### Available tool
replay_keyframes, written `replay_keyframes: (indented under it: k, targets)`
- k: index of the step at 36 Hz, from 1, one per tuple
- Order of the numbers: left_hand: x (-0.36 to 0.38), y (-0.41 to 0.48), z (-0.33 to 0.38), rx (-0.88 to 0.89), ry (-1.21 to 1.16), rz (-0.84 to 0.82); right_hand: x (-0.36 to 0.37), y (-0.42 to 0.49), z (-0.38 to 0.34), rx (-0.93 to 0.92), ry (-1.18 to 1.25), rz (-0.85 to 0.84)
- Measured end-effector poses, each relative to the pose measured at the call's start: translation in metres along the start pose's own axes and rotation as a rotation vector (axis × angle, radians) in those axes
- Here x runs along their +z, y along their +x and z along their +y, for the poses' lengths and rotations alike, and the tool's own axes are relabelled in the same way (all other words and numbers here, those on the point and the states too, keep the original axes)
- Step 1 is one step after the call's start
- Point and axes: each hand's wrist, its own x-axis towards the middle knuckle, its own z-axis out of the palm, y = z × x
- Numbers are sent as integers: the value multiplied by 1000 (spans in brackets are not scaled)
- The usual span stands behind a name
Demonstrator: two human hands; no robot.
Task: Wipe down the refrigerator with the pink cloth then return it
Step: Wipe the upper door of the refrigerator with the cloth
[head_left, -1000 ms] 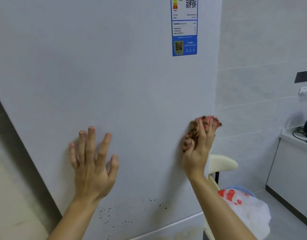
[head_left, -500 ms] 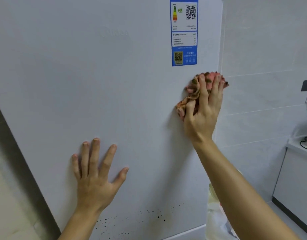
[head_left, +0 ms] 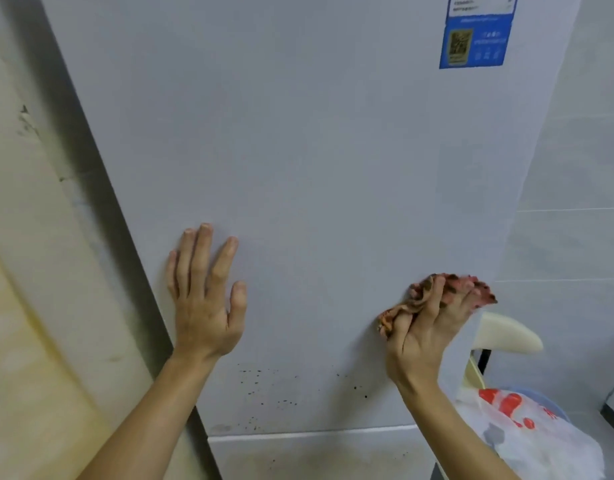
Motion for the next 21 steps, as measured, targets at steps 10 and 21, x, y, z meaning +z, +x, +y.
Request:
replay_keyframes:
  k: [10, 21]
  targets:
    - [-19, -1, -34, -9, -25, 39, 62, -9, -130, -443, -99, -81]
    - [-29, -20, -69, -44, 72, -49, 101, -78, -152, -798, -249, -167]
